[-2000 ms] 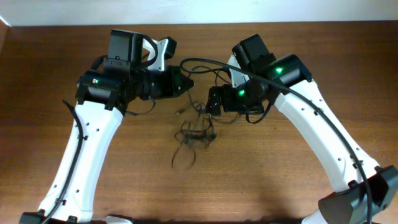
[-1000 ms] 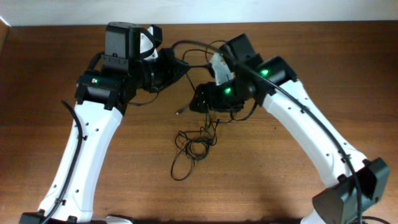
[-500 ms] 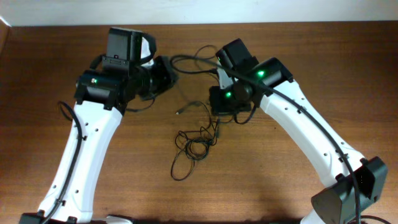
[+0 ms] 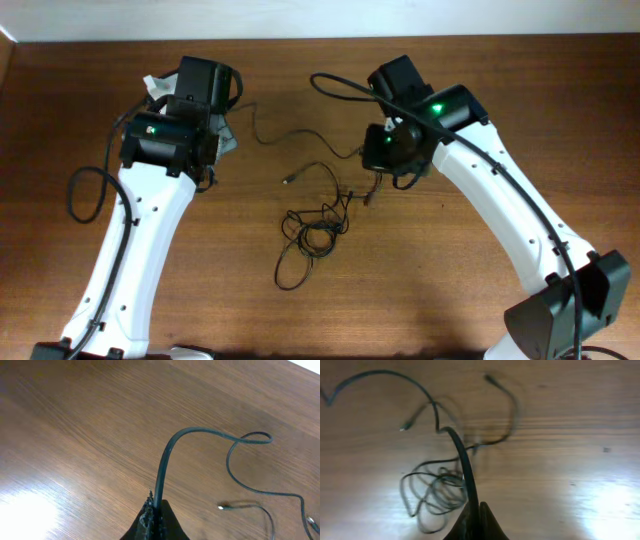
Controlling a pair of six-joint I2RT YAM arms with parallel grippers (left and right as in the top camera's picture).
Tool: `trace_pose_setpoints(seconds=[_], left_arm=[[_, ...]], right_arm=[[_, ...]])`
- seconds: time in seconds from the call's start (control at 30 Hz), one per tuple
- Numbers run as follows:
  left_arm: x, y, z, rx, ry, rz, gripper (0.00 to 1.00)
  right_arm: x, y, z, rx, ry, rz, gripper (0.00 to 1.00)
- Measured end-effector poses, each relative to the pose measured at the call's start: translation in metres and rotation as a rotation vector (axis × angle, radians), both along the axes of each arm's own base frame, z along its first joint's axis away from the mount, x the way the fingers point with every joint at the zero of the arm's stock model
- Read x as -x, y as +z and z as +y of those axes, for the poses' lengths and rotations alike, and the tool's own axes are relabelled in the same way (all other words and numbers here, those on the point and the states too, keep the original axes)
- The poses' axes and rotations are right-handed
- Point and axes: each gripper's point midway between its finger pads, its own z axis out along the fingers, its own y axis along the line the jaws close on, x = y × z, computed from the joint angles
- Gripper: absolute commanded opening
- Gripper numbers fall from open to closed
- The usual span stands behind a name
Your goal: Untangle cables
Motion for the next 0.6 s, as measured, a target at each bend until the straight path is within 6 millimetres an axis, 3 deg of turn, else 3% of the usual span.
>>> trace_pose_setpoints(seconds=[0.1, 0.13, 0.17, 0.27, 0.37, 0.47, 0.57, 0.6], left_arm=[[0.001, 0.002, 0.017, -0.03, 0.049, -0.005, 0.18], [0.001, 0.002, 0.024, -0.032, 0.067, -0.005, 0.28], [0.003, 0.003, 0.044, -0.036, 0.124, -0.004, 0.36], [0.014, 0.0, 0.078, -0.039, 0.219, 0.025, 0.52], [0.019, -0.005, 0.086, 0.002, 0.241, 0.047, 0.63], [0.013, -0.015, 0.056, 0.171, 0.141, 0.066, 0.64], [0.006, -0.017, -0.008, 0.462, -0.068, 0.081, 0.64], [0.006, -0.015, -0.021, 0.501, -0.105, 0.086, 0.62]], right_arm=[[0.002, 0.008, 0.033, -0.1, 0.093, -0.029, 0.04], [0.006, 0.008, 0.041, -0.109, 0.118, -0.028, 0.04], [0.011, 0.009, 0.05, -0.121, 0.143, -0.026, 0.04], [0.015, 0.011, 0.064, -0.139, 0.181, -0.044, 0.04], [0.015, 0.014, 0.072, -0.152, 0.201, -0.063, 0.04], [0.015, 0.015, 0.079, -0.161, 0.216, -0.077, 0.04], [0.012, 0.018, 0.082, -0.172, 0.218, -0.097, 0.04], [0.012, 0.018, 0.082, -0.173, 0.218, -0.097, 0.04]])
